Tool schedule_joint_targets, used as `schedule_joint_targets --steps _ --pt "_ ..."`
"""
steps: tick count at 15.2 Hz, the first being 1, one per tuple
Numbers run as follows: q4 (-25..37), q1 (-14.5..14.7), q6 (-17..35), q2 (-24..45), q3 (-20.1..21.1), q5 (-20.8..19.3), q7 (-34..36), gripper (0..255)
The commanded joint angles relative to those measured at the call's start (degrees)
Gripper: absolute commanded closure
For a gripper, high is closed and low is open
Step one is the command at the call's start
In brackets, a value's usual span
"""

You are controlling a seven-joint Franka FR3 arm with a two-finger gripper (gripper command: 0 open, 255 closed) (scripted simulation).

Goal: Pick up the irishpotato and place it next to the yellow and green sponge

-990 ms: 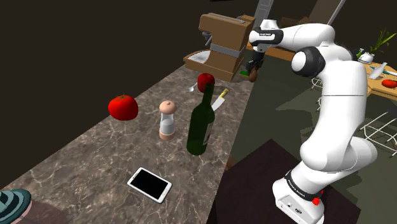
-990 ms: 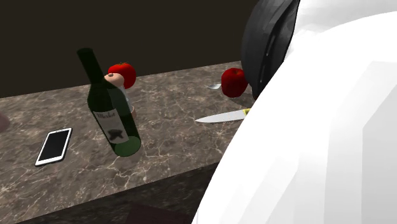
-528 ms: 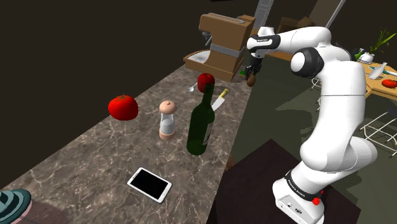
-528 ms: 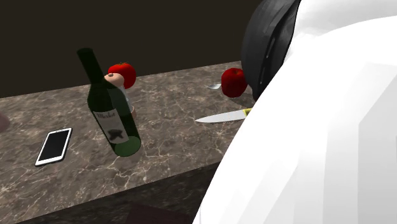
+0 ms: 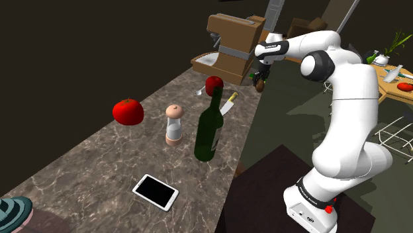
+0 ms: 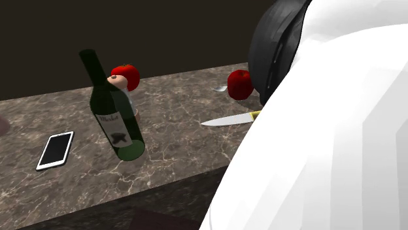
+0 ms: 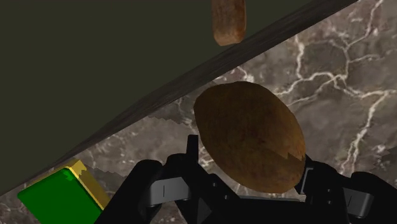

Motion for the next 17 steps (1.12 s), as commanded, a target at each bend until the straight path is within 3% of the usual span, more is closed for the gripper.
schedule_joint_targets --steps 1,6,7,12,17 --pt "-0.9 -0.1 0.2 0.3 -0.1 0.0 0.0 255" --pt "-0.9 -0.1 0.2 0.3 -0.1 0.0 0.0 255" --pt "-1.3 -0.1 0.2 -0.2 -0.1 -0.1 -0.1 0" --pt "-0.9 -0.1 0.2 0.3 -0.1 0.0 0.0 0" --pt "2.9 0.1 -5.8 -1.9 -0.2 -0.2 0.1 0"
